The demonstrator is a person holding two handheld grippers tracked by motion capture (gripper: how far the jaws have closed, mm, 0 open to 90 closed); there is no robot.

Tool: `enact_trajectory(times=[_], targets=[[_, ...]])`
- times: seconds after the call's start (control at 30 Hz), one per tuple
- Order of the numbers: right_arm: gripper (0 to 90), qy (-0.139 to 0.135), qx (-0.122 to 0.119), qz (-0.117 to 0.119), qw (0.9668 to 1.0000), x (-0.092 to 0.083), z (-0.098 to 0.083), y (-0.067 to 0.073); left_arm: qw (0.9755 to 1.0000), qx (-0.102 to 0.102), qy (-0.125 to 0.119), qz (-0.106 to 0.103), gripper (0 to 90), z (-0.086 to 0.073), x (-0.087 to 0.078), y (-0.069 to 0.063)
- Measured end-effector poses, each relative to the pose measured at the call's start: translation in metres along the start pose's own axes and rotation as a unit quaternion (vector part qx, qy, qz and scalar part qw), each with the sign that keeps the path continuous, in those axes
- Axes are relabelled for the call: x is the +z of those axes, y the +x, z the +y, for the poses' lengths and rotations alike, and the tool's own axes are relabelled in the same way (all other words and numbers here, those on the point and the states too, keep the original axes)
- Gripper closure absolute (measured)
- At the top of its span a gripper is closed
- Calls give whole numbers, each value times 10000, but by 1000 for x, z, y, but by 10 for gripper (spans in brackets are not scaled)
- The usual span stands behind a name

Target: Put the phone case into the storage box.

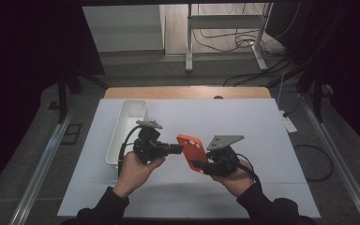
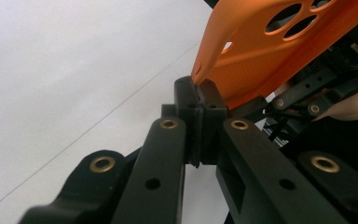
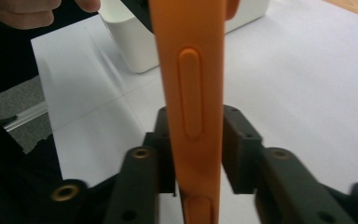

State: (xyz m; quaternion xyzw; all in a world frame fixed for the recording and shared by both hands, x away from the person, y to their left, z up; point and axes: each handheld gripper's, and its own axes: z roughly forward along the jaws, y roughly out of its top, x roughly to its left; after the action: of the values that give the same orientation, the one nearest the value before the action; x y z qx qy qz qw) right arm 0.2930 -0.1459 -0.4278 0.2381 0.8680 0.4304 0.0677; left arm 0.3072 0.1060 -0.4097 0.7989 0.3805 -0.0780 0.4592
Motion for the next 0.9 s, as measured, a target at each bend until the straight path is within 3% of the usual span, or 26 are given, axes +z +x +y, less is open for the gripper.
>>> enact_trajectory(times=[0.27, 0.37, 0.57, 0.9], targets=[[327, 111, 85, 12, 9999, 4, 1, -2, 9998, 5, 8, 209, 891, 0, -1, 3], [194, 99, 83, -138, 9998, 4, 0, -2, 9995, -4, 37, 306, 891, 0, -1, 4], [0, 228, 203, -225, 9993, 7, -2, -5, 9993, 6, 41, 380, 891, -1, -3, 6], [0, 198, 88, -249, 9995, 1, -6, -8, 9985, 68, 82, 532, 891, -1, -8, 10]])
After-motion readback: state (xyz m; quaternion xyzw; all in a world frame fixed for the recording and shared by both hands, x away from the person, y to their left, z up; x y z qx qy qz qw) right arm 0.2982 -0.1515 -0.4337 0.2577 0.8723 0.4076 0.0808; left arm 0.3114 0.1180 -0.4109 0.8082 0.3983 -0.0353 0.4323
